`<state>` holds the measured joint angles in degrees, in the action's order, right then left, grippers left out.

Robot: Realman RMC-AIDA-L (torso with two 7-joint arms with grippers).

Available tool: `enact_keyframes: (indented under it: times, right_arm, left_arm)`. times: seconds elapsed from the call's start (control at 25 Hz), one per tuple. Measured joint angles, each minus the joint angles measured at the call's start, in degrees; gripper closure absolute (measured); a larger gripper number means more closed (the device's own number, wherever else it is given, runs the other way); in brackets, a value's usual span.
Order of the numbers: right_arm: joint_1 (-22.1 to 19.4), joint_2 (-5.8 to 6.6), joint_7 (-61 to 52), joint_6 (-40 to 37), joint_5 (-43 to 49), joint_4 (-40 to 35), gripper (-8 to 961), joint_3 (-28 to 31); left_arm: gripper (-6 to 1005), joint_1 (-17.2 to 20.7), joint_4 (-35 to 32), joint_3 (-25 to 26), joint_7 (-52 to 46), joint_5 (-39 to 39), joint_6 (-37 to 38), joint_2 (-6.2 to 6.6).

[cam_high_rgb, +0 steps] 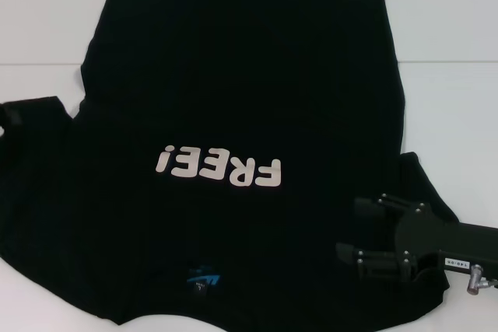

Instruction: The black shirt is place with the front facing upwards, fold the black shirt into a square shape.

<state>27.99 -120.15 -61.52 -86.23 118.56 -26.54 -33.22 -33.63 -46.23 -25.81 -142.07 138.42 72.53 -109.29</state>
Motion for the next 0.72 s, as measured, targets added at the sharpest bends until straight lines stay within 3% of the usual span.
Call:
enact_keyframes:
  times: [0.72]
  right_arm:
    - [0.2, 0.00, 0.4, 0.2, 0.0, 0.7, 29, 0.0]
  left_arm:
    - [974, -1.7, -5.0, -0.7, -3.9, 0.8, 7.9, 0.92]
